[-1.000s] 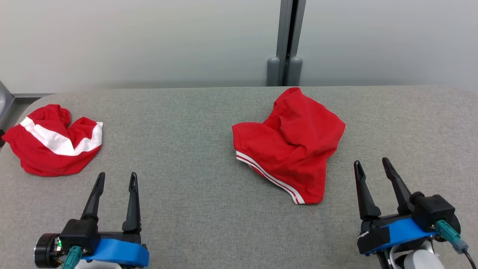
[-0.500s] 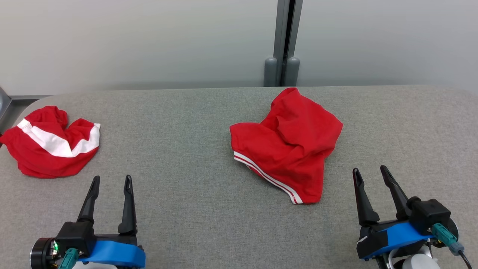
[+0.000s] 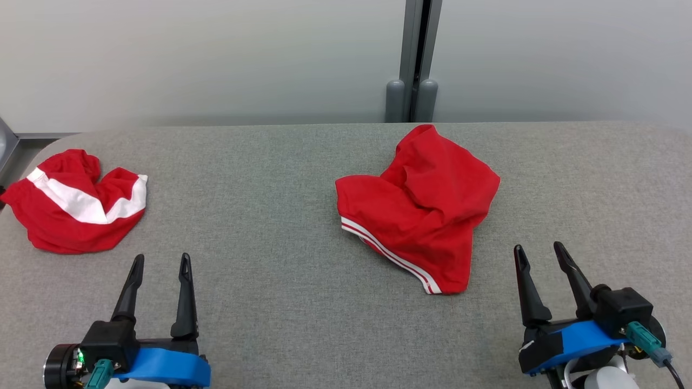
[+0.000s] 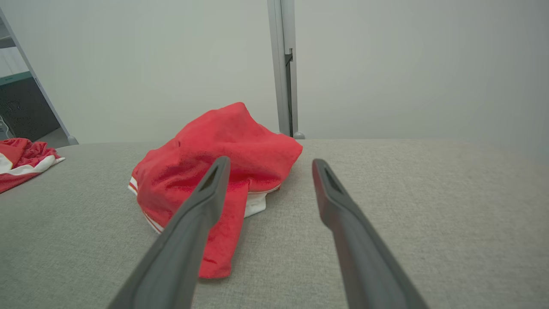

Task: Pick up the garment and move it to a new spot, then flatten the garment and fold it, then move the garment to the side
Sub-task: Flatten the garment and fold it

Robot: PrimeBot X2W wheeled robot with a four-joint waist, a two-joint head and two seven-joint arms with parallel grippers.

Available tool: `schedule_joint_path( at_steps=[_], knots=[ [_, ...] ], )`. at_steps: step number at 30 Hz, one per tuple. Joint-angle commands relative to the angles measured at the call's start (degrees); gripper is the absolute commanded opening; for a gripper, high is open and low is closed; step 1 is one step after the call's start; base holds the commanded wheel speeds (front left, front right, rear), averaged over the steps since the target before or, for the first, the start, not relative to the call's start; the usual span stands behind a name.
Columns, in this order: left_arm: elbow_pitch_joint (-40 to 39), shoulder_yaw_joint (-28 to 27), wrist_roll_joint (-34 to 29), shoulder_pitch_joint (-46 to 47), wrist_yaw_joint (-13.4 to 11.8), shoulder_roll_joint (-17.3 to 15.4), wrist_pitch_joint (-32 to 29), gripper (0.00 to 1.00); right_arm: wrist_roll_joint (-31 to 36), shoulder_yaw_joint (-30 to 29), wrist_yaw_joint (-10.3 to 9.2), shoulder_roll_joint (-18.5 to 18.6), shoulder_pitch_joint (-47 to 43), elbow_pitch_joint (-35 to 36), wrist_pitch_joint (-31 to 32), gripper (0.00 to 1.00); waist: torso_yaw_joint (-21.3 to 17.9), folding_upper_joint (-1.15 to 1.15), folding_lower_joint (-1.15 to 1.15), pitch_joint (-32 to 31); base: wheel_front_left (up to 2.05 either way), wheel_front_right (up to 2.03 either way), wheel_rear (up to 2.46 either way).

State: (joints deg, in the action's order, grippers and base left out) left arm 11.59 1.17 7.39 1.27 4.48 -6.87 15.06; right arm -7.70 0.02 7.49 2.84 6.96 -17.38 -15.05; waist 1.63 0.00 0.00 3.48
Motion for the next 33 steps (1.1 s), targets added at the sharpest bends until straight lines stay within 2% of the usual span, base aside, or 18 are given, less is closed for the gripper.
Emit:
schedule_joint_path(
  at_steps=[1,11,26,33],
  knots=[
    [0.05,-0.1,-0.53,0.15,0.15,0.27,0.16,1.0,0.83,-0.46,0.01,0.08,1.19,-0.49,-0.19,1.0,0.17,0.0,0.0,0.19,0.0,0.0,0.0],
    [0.02,0.5,-1.32,1.88,0.85,1.18,0.17,1.0,4.82,-0.98,0.01,0.52,6.21,-5.82,-0.19,1.0,2.29,0.0,0.0,1.71,0.0,0.0,0.0],
    [1.07,2.02,-1.92,5.55,1.67,2.67,0.17,1.0,7.81,-1.29,0.01,5.08,18.8,-29.75,-0.18,1.0,8.59,0.0,0.0,6.42,0.0,0.0,0.0],
    [1.85,2.23,-1.91,6.24,1.99,3.07,0.16,1.0,8.17,0.69,0.01,5.61,23.65,-35.92,-0.18,1.0,10.43,0.0,0.0,6.96,0.0,0.0,0.0]
  ],
)
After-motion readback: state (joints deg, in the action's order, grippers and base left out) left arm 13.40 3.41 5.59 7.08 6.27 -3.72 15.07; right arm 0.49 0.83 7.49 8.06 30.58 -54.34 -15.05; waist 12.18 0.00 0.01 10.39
